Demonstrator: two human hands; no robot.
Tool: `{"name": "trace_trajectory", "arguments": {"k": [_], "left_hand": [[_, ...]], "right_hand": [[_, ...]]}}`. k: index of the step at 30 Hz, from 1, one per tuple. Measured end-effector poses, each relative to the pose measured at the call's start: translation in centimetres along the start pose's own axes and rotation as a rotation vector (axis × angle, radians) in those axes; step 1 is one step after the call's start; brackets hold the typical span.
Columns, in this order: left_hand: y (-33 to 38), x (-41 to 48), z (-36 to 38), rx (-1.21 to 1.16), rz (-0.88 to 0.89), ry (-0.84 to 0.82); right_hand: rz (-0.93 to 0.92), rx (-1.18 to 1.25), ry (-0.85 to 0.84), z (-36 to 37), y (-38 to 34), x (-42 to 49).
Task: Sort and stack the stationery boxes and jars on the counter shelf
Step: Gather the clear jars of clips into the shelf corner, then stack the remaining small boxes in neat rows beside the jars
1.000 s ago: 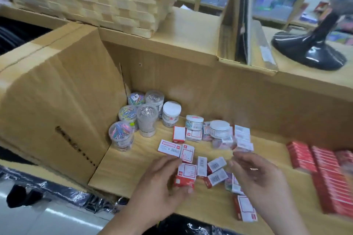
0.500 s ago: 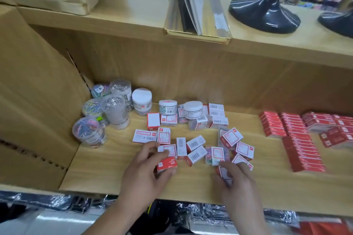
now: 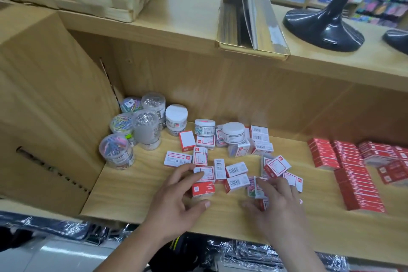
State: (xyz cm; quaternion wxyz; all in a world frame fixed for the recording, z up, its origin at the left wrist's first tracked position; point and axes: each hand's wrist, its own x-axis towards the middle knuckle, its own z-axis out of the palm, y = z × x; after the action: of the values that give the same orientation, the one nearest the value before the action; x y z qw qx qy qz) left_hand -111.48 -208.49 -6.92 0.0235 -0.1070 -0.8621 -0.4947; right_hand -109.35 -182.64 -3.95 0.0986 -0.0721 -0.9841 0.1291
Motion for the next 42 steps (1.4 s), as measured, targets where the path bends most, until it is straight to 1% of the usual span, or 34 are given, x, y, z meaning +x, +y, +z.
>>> {"name": "trace_trajectory", "arguments": {"k": [2,4,7,9,10,11,13,14,15,16,18,20,22,24,28,30,31,33,34,36,38,40,42], "left_hand": [[-0.1,-0.1,-0.1,-0.056,-0.002,-0.005],[-0.3,-0.4,-0.2,-0.127,-0.002,-0.010],[-0.3,-0.9,-0.3,-0.234,-0.033,-0.007],[0.0,-0.9,-0.6,-0.308,-0.056,0.027],[0.1,-0.7,-1.0,-0.314,-0.065,0.070],[0.0,-0.4,-1.4,-0.263,-0.067,0.133],[-0.7,0.6,-2.5,-0.051,-0.046,0.262],[-1.0,1.2,-3.0,0.067,-0.028,0.300],[-1.0,2.0,-3.4,0.165,-0.035,0.290],[-0.8,2.7,-3.6,0.219,-0.075,0.235],[-0.5,3.6,-3.2,0.243,-0.140,0.093],[-0.6,3.5,-2.4,0.300,-0.123,0.008],[-0.9,2.9,-1.8,0.321,-0.109,-0.008],[-0.9,2.5,-1.7,0.304,-0.107,-0.005],[-0.4,2.6,-2.8,0.204,-0.092,0.058],[-0.1,2.6,-3.7,0.197,-0.106,0.065],[0.1,2.8,-4.1,0.205,-0.102,0.060],[0.6,3.9,-4.4,0.200,-0.039,0.058],[0.8,4.8,-4.3,0.211,-0.005,0.039],[0.4,6.5,-3.4,0.294,0.061,-0.054],[-0.6,7.4,-2.4,0.400,0.098,-0.104],[-1.3,7.4,-2.0,0.484,0.081,-0.099],[-1.2,6.6,-2.2,0.510,0.120,-0.076]], "right_hand": [[-0.014,-0.058,0.007,0.7,-0.1,0.1],[-0.025,-0.057,0.037,1.1,0.0,0.2],[-0.022,-0.067,-0.001,1.0,0.1,0.6],[-0.017,-0.037,-0.032,0.2,0.1,1.1],[-0.019,-0.011,-0.028,-0.4,0.0,1.4],[-0.027,0.021,-0.009,-1.1,-0.1,1.8],[-0.030,0.135,0.027,-2.5,-1.2,2.7],[-0.024,0.217,0.025,-3.1,-1.8,3.3],[-0.028,0.283,-0.002,-3.5,-2.5,3.9],[-0.046,0.319,-0.034,-3.8,-3.1,4.6],[-0.088,0.343,-0.081,-4.0,-4.2,6.3],[-0.121,0.328,-0.095,-3.9,-5.6,8.1],[-0.159,0.293,-0.066,-3.5,-7.1,10.2],[-0.237,0.252,-0.053,-2.4,-8.8,12.4],[-0.384,-0.004,-0.157,0.5,-12.1,15.5],[-0.363,-0.128,-0.185,1.8,-12.9,16.1],[-0.354,-0.163,-0.156,2.4,-13.0,16.2],[-0.360,-0.210,-0.076,2.9,-13.2,16.2],[-0.351,-0.228,-0.066,3.0,-13.4,16.2],[-0.313,-0.254,-0.136,3.0,-13.6,16.3],[-0.307,-0.204,-0.172,2.7,-13.7,16.4],[-0.328,-0.063,-0.125,1.9,-13.4,16.2],[-0.339,0.095,-0.076,1.1,-13.1,15.8]]}}
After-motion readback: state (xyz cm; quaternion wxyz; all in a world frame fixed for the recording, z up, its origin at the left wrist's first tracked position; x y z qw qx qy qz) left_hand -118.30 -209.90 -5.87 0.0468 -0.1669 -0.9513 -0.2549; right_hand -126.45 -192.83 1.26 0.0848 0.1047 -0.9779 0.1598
